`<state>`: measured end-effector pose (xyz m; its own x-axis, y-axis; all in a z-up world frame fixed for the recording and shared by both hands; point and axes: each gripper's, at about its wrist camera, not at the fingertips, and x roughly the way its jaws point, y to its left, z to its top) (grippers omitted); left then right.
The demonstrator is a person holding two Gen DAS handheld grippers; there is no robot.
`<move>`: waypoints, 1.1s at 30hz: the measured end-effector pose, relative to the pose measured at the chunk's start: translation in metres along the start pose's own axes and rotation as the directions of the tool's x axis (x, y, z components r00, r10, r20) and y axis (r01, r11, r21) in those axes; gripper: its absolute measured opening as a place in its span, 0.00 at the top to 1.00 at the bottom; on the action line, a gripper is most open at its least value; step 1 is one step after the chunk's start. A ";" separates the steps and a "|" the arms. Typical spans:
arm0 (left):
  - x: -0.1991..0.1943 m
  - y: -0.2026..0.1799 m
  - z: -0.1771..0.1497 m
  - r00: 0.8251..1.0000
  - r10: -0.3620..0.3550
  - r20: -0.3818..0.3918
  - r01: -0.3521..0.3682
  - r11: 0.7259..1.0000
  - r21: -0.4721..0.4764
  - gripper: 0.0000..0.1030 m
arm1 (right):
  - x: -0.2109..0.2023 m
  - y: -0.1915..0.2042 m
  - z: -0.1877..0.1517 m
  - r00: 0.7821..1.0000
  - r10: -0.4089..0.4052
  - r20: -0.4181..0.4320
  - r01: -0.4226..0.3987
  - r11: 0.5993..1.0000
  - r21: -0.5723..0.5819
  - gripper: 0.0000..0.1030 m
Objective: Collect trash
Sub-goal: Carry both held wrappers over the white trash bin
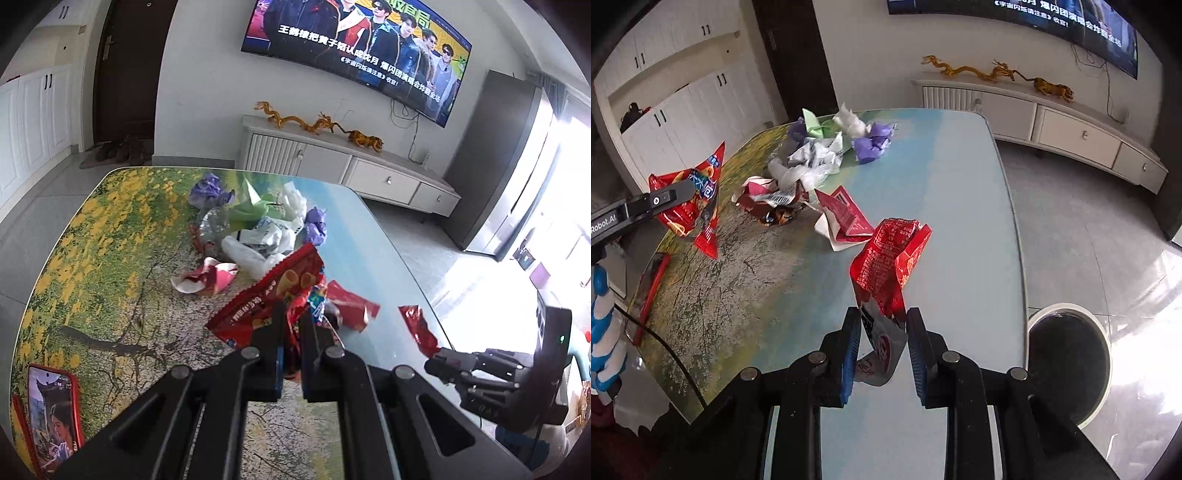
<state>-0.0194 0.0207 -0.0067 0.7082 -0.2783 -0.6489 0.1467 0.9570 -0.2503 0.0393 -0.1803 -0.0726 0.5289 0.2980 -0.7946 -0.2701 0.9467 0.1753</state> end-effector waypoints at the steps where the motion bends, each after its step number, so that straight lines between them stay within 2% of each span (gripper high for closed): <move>1: 0.001 -0.003 0.001 1.000 -0.003 -0.001 0.003 1.000 0.007 0.94 | -0.004 -0.006 0.000 1.000 -0.001 0.012 0.001 1.000 0.013 0.77; 10: 0.013 -0.039 0.010 0.998 -0.066 -0.019 0.067 0.995 0.069 0.94 | -0.033 -0.054 -0.004 0.994 -0.048 0.096 0.034 0.989 0.146 0.77; 11: 0.015 -0.045 0.012 0.997 -0.075 -0.023 0.077 0.994 0.080 0.94 | -0.038 -0.061 -0.006 0.992 -0.079 0.100 0.062 0.985 0.159 0.77; 17: 0.036 -0.101 0.023 0.988 -0.143 -0.065 0.152 0.974 0.166 0.94 | -0.054 -0.113 -0.021 0.981 -0.156 0.119 0.118 0.952 0.281 0.77; 25: 0.092 -0.205 0.019 0.948 -0.242 -0.208 0.294 0.915 0.275 0.94 | -0.053 -0.191 -0.055 0.974 -0.213 0.076 0.154 0.871 0.468 0.74; 30: 0.135 -0.263 0.000 0.918 -0.255 -0.305 0.353 0.876 0.328 0.94 | -0.037 -0.227 -0.070 0.975 -0.221 0.031 0.169 0.823 0.542 0.74; 33: 0.161 -0.290 -0.011 0.896 -0.259 -0.360 0.382 0.863 0.331 0.93 | -0.028 -0.247 -0.076 0.975 -0.221 0.007 0.176 0.795 0.581 0.74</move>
<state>0.0441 -0.3025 -0.0463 0.3484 -0.5267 -0.7754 0.6258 0.7466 -0.2260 0.0305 -0.4312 -0.1378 0.5808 0.0821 -0.8099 0.3458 0.8758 0.3367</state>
